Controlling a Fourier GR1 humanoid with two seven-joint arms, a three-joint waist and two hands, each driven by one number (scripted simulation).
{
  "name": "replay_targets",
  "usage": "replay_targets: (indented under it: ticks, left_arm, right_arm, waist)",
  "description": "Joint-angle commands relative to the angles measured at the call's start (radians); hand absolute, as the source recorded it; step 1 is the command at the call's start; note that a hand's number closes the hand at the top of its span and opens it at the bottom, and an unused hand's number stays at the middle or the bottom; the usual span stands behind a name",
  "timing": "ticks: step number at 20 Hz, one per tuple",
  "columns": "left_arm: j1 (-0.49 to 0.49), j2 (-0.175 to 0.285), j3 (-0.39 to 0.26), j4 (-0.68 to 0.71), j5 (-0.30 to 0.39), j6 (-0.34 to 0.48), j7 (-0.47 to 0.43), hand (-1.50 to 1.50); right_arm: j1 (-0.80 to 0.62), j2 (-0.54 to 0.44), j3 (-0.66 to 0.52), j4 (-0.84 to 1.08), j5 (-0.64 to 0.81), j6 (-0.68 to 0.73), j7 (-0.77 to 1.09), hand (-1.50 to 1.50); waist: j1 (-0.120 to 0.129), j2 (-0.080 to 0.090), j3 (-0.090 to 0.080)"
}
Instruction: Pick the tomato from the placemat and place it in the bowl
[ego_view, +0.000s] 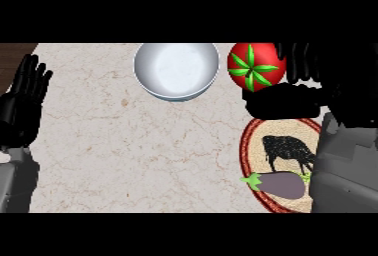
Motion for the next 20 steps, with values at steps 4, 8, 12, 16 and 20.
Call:
replay_targets:
  ticks: [4, 8, 12, 16, 20]
  left_arm:
    - [0.006, 0.014, 0.009, -0.055, 0.006, 0.005, 0.041, 0.00]
    - [0.022, 0.001, 0.007, -0.010, 0.016, -0.026, -0.012, 0.00]
    - [-0.039, -0.007, 0.003, 0.030, -0.007, 0.011, 0.001, 0.00]
    - [-0.056, -0.007, -0.012, -0.026, -0.011, 0.024, 0.051, 0.00]
    - [0.006, -0.008, -0.006, -0.013, -0.002, -0.017, -0.018, 0.00]
  right_arm:
    - [-0.208, 0.016, -0.046, 0.394, -0.037, -0.102, 0.065, 1.50]
    - [-0.228, 0.017, 0.030, 0.585, -0.077, -0.272, 0.043, 1.50]
    - [-0.224, 0.017, 0.054, 0.788, -0.078, -0.400, -0.074, 1.50]
    - [-0.226, 0.017, 0.119, 0.963, -0.064, -0.539, -0.112, 1.50]
    - [-0.318, 0.017, 0.152, 1.145, -0.100, -0.587, -0.060, 1.50]
  waist:
    - [0.013, 0.003, 0.002]
    - [0.021, 0.007, 0.001]
    - [0.010, 0.010, 0.001]
    - [0.017, 0.011, 0.002]
    - [0.029, 0.012, 0.001]
